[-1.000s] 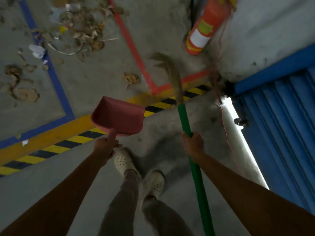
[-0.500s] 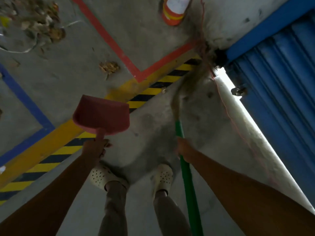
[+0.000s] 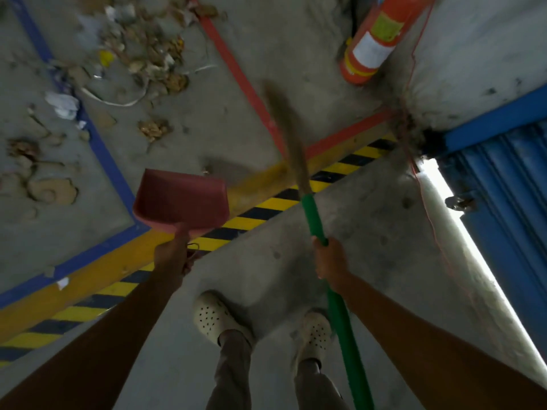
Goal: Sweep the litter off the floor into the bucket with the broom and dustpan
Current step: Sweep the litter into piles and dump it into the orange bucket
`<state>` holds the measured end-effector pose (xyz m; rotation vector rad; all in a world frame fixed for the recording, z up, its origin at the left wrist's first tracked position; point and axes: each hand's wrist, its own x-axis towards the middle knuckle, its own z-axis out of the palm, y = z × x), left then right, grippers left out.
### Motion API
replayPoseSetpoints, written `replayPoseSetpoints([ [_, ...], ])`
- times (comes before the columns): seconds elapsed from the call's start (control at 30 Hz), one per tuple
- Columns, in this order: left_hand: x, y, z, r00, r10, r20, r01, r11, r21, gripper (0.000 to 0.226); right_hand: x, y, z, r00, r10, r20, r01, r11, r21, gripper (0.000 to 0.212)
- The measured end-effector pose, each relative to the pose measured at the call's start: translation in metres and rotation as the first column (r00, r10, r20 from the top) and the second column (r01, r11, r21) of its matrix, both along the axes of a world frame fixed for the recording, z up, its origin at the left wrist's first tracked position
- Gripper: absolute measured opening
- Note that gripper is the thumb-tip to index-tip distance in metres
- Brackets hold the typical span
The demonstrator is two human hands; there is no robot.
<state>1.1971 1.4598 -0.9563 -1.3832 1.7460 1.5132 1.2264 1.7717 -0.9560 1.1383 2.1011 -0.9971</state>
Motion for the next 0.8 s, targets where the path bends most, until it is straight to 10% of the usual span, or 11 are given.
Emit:
replayPoseSetpoints([
  [0.13,0.000,-0.028,0.000,0.999,0.037,-0.016,-0.037,0.999,0.008,0.061,-0.020,-0.017,0.000,0.981,-0.132,0.146,0.142,0.988,-0.064,0.033],
  [0.37,0.042,-0.102,-0.015,0.991,0.131,0.003,-0.131,0.990,-0.057,0.058,-0.024,-0.145,-0.019,0.925,0.253,0.283,-0.224,0.966,-0.131,0.036],
  [0.6,0.085,-0.177,-0.020,0.979,0.190,0.073,-0.182,0.978,-0.105,0.059,-0.028,-0.269,0.000,0.665,0.743,0.074,-0.733,0.668,-0.124,0.043],
  [0.8,0.100,-0.225,-0.003,0.955,0.294,0.023,-0.294,0.955,-0.034,0.060,-0.043,-0.298,0.028,0.665,0.746,-0.026,-0.745,0.666,0.029,0.039],
])
